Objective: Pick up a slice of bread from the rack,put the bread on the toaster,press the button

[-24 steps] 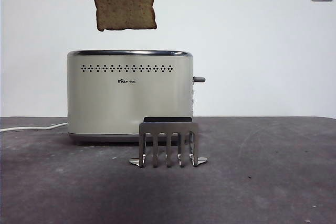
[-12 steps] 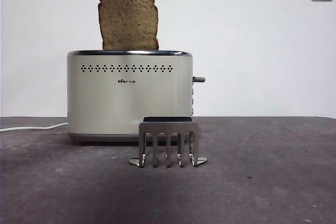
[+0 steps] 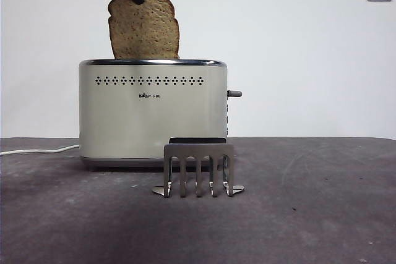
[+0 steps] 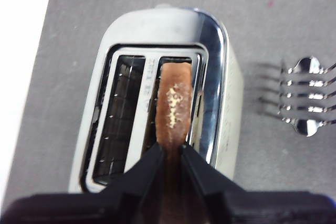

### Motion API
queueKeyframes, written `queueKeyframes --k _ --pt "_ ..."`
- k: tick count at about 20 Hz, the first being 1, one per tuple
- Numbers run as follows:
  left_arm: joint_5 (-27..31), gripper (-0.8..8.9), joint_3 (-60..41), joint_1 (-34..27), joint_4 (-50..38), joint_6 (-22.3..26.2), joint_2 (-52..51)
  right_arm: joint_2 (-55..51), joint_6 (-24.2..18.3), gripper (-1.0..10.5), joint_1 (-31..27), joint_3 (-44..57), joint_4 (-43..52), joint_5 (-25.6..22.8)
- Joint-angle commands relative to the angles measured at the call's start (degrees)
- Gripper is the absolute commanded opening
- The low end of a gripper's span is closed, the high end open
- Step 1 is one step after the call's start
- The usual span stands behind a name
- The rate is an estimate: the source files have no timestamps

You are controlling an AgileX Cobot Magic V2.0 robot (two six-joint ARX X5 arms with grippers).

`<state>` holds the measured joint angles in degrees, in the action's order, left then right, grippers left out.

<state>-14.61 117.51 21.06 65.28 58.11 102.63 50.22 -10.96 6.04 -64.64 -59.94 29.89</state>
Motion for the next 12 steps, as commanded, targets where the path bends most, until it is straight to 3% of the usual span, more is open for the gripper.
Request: queueKeyframes --k 1,4,7,8,12 --pt "-0.9 -0.07 0.2 -0.2 -0.1 -0.2 2.6 0.5 -0.5 -0.1 0.2 0.0 1.0 0.0" --pt "-0.9 0.27 0.2 -0.2 -0.8 -2.4 5.0 1.2 -0.5 -0.1 0.2 0.0 1.4 0.0" --pt "-0.7 2.95 0.2 -0.1 -3.9 -5.3 5.6 1.6 -0.5 -0.1 0.2 0.0 1.7 0.0" --pt "-0.6 3.30 0.2 -0.1 -5.3 -7.0 5.6 1.7 -0.5 -0.1 0.2 0.0 2.1 0.0" --pt "-0.4 3.49 0.2 -0.2 -7.1 -12.7 5.0 2.7 -0.5 -0.1 0.2 0.0 4.8 0.0"
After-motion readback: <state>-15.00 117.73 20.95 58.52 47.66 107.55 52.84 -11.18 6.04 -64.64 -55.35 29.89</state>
